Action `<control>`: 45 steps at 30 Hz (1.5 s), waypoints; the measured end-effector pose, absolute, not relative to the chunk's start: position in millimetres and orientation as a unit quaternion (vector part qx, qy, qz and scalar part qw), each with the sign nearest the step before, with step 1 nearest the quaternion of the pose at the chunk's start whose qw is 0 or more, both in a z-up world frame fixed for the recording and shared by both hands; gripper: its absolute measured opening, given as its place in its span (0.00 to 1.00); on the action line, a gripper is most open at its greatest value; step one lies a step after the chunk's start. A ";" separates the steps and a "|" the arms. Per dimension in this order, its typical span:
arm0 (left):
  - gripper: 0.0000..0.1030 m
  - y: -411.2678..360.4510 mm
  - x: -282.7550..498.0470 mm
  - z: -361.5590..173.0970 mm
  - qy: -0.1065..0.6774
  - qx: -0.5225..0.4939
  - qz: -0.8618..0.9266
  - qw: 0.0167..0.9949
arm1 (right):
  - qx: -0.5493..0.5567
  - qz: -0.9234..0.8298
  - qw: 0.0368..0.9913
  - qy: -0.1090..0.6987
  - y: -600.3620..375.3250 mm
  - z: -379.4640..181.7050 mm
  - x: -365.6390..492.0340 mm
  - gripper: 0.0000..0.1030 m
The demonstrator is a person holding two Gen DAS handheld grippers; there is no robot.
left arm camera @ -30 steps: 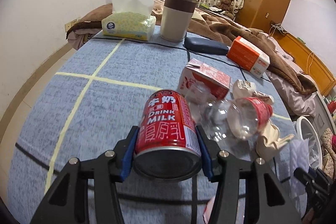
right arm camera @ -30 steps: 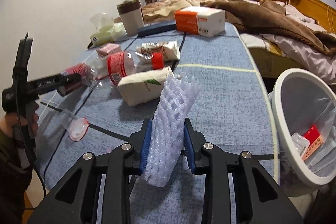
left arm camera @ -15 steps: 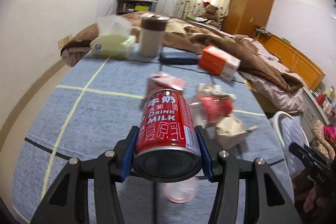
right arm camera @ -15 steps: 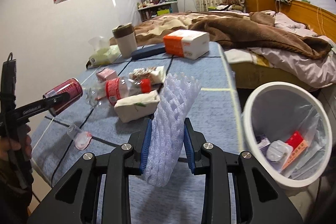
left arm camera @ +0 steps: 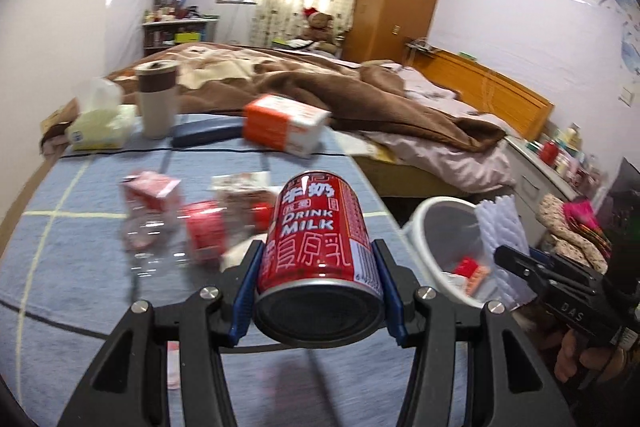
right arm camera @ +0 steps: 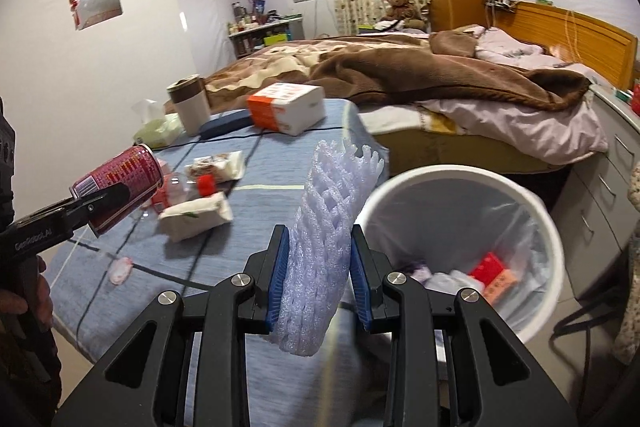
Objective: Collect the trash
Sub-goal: 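Carry the red can and foam net over the white wastebasket with both tools, then open both tools to drop the red can and foam net into the wastebasket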
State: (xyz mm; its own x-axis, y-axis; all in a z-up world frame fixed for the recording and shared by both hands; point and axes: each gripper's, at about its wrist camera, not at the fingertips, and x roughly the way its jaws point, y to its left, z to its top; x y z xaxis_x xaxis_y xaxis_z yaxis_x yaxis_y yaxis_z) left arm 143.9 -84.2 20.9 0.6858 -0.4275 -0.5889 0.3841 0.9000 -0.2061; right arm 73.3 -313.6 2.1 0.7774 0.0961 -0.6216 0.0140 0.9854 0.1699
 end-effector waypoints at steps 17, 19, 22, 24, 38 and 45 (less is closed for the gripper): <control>0.53 -242.7 138.0 -4.2 0.355 0.032 -0.325 0.876 | 0.079 -0.043 0.919 0.384 -398.8 -32.9 91.7 0.30; 0.53 -257.9 139.7 -10.4 0.364 0.038 -0.328 0.871 | 0.078 -0.045 0.917 0.389 -406.1 -37.4 93.0 0.30; 0.53 -275.7 142.5 -18.0 0.372 0.044 -0.334 0.865 | 0.081 -0.052 0.912 0.399 -418.7 -45.2 98.8 0.30; 0.53 -285.1 142.7 -20.7 0.369 0.053 -0.337 0.864 | 0.079 -0.061 0.909 0.405 -426.5 -48.7 100.6 0.30; 0.69 -302.5 156.8 -23.5 0.378 0.039 -0.339 0.861 | 0.078 -0.075 0.898 0.427 -448.1 -62.2 106.5 0.55; 0.73 -283.6 155.6 -21.5 0.378 0.034 -0.319 0.868 | 0.095 -0.074 0.904 0.411 -449.2 -56.9 97.7 0.57</control>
